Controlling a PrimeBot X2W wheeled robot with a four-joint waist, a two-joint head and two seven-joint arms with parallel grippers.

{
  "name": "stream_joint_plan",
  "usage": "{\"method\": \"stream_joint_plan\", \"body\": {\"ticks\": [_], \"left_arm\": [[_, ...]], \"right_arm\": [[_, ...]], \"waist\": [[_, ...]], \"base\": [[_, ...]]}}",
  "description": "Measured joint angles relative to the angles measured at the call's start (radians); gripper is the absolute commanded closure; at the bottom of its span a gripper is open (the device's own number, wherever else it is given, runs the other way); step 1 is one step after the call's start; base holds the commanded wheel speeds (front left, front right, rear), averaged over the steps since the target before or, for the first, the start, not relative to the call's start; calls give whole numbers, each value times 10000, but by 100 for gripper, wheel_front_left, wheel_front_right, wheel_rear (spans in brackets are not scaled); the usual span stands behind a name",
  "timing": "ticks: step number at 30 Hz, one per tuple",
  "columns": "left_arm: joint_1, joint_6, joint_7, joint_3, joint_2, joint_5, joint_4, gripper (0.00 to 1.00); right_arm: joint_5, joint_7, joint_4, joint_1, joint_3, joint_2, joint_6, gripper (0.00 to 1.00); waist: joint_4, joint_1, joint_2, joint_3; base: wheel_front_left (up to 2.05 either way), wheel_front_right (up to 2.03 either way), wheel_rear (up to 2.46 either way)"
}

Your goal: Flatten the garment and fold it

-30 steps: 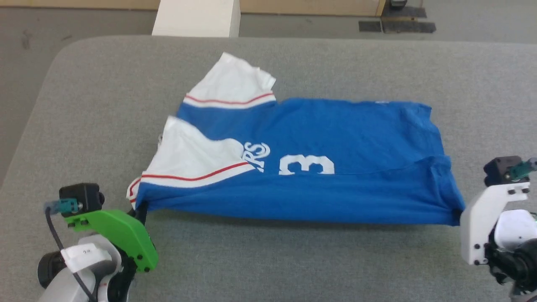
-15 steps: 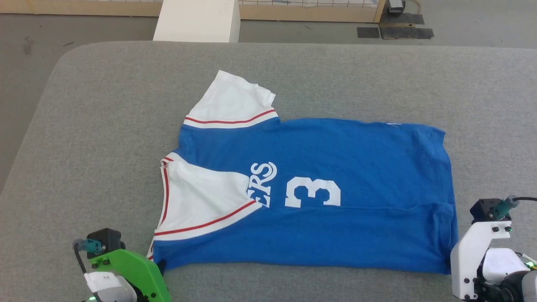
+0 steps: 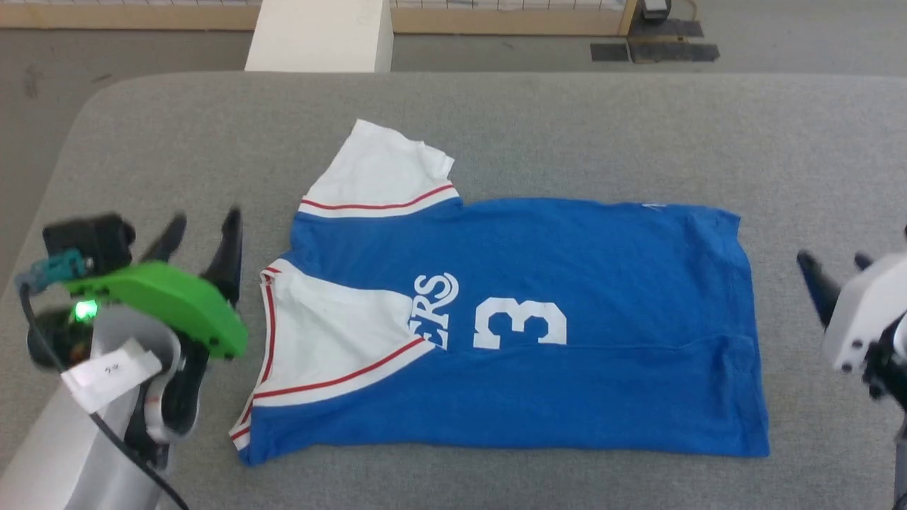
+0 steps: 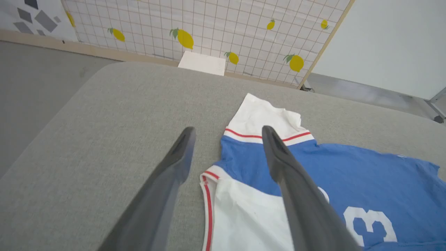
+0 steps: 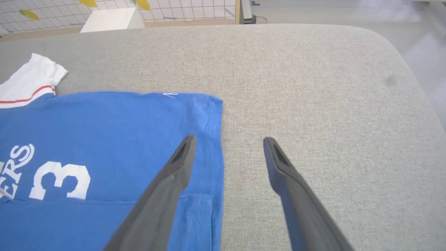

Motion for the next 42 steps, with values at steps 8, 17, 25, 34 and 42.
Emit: {"method": "stream_joint_plan", "body": {"ticks": [8, 17, 25, 34, 42], "left_arm": [[-2750, -1498, -1595, -945, -834, 1070, 2441, 0], [-6669, -2581, -867, -1764, -1557, 1639, 5716, 0], [-9331, -2744, 1398, -1927, -1478, 1695, 7653, 0], [-9901, -2015, 5448, -2368, -1544, 1457, 8803, 0], [-9773, -1684, 6391, -2280, -1492, 1058, 8015, 100]], "right_arm": [[-221, -1028, 631, -1522, 180, 94, 0, 0], [-339, -1101, 658, -2283, 767, 169, 0, 0], [-288, -1231, 309, -2461, 1269, 280, 0, 0], [-232, -1208, -449, -2360, 1302, 326, 0, 0], [-230, -1135, -809, -2275, 1185, 453, 0, 0]], "waist": [[-53, 0, 0, 849], [-164, 1, 0, 2191], [-624, 2, 0, 3386], [-1176, 1, 0, 4212], [-1155, 0, 0, 4567]], "base": [[0, 0, 0], [0, 0, 0], [0, 0, 0], [0, 0, 0], [0, 0, 0]]}}
